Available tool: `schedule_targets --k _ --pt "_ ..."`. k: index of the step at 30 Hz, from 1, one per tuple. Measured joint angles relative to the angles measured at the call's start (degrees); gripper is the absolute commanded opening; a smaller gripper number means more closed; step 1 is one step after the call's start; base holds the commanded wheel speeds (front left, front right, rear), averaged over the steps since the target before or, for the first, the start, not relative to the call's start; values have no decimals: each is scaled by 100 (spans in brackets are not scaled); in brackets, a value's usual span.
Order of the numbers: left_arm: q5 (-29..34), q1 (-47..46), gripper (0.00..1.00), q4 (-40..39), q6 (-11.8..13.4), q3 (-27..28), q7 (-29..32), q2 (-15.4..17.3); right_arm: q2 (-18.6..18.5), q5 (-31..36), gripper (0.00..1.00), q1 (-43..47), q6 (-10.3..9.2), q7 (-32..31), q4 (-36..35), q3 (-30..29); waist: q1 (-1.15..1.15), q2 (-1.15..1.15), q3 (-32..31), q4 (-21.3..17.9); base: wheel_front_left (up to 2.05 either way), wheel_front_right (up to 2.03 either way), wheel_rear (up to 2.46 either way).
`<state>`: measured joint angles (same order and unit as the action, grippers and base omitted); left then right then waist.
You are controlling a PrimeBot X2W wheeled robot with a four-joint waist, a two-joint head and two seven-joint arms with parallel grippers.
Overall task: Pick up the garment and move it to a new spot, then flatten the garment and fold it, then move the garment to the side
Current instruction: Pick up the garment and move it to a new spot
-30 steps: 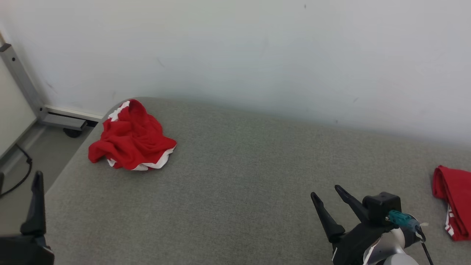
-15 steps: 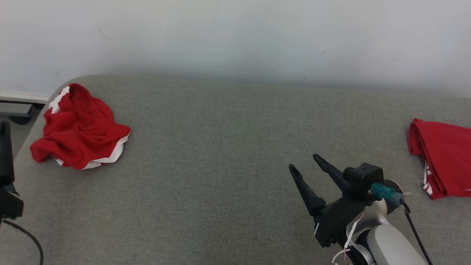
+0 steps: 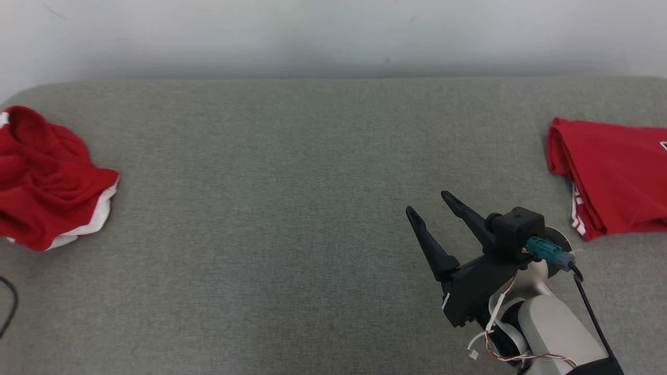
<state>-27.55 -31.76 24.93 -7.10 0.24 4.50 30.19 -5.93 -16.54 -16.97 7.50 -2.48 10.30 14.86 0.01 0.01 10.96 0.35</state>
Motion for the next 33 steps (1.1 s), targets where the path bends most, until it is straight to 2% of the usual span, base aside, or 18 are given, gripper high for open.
schedule_targets --k 6,10,15,20,29,33 --pt "-344 -618 100 882 -24 -331 387 311 18 26 100 -152 0 66 11 30 0 0 289 -286 0 0 0" --pt "-995 -927 100 1321 -27 -436 722 333 30 51 100 -190 0 79 0 11 -1 0 466 -423 0 0 0" --pt "-1359 -1254 100 1949 -41 -667 1196 555 25 96 100 -300 0 91 -44 -5 -1 0 720 -542 0 0 0" --pt "-1626 -1518 100 2339 -42 -1027 1738 591 23 133 100 -366 0 75 -94 -23 -1 0 948 -635 0 0 0" --pt "-1383 -1829 100 3028 -45 -1872 2608 864 14 200 100 -400 0 22 -153 -58 0 0 1126 -735 0 0 0" --pt "-1443 -1910 100 3144 -45 -2084 2837 871 16 202 100 -403 0 1 -157 -54 -1 0 1102 -753 0 0 0"
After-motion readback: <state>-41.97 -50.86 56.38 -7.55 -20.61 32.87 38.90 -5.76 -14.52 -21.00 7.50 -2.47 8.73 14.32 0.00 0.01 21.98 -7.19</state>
